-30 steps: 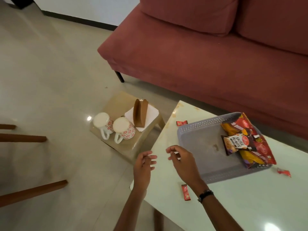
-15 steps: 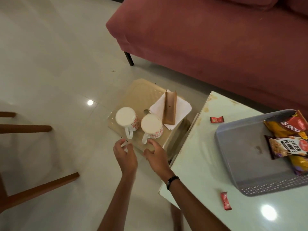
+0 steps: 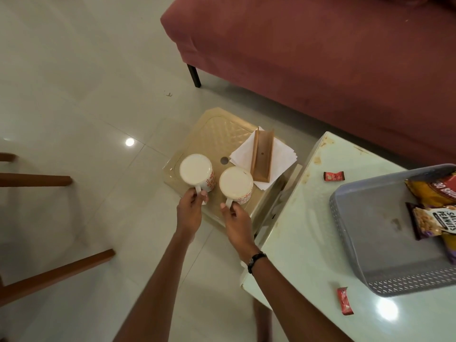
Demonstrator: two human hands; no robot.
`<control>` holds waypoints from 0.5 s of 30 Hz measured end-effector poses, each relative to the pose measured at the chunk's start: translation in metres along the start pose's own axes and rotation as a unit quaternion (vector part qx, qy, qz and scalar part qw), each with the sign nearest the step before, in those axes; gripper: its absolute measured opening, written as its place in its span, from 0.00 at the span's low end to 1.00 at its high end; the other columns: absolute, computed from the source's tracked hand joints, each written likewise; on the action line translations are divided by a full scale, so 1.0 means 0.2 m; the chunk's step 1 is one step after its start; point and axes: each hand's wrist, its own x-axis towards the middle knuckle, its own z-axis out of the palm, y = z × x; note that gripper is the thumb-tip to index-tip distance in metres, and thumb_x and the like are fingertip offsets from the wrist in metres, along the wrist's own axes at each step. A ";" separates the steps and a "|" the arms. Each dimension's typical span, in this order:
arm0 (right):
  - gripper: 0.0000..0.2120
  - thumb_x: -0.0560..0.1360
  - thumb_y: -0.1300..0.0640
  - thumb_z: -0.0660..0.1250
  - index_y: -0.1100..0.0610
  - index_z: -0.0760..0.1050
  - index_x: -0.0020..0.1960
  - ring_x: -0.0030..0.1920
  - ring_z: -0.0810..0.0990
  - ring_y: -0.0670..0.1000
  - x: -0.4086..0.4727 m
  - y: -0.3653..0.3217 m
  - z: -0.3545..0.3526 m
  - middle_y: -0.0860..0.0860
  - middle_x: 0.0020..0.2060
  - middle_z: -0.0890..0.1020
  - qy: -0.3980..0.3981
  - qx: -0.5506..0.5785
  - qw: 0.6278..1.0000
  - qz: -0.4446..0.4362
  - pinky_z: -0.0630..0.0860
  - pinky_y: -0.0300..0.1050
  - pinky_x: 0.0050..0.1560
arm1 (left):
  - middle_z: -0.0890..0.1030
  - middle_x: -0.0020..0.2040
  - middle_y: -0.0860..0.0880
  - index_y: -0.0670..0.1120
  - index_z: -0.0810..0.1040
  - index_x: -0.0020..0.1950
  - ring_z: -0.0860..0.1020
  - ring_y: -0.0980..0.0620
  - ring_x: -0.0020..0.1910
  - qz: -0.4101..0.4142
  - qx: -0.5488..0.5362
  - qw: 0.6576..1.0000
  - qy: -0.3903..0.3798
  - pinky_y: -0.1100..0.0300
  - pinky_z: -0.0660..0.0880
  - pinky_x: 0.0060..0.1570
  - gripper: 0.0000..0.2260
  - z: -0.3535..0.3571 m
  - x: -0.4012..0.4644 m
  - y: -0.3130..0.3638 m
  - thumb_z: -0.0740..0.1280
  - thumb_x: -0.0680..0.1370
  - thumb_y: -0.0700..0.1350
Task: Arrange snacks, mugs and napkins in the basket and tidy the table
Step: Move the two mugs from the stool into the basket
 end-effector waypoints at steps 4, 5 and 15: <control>0.14 0.79 0.56 0.62 0.62 0.71 0.36 0.31 0.67 0.50 -0.06 0.06 -0.04 0.52 0.30 0.74 0.003 -0.020 0.999 -0.043 0.63 0.38 0.33 | 0.78 0.39 0.48 0.46 0.78 0.42 0.75 0.50 0.45 0.003 -0.052 0.998 -0.023 0.50 0.72 0.53 0.06 -0.01 -0.05 -0.03 0.65 0.78 0.46; 0.13 0.79 0.55 0.62 0.63 0.73 0.41 0.35 0.73 0.53 -0.08 0.07 -0.05 0.55 0.34 0.78 -0.006 -0.019 0.999 -0.042 0.66 0.38 0.36 | 0.78 0.39 0.47 0.46 0.78 0.42 0.75 0.49 0.45 -0.003 -0.064 0.998 -0.027 0.49 0.72 0.53 0.06 -0.01 -0.08 -0.03 0.65 0.78 0.46; 0.11 0.79 0.54 0.61 0.59 0.74 0.42 0.35 0.71 0.46 -0.38 0.14 -0.36 0.57 0.37 0.81 -0.004 0.023 0.999 -0.038 0.65 0.33 0.35 | 0.79 0.41 0.45 0.42 0.77 0.44 0.77 0.51 0.47 -0.043 -0.135 0.989 -0.043 0.55 0.75 0.55 0.06 0.14 -0.53 0.01 0.64 0.78 0.41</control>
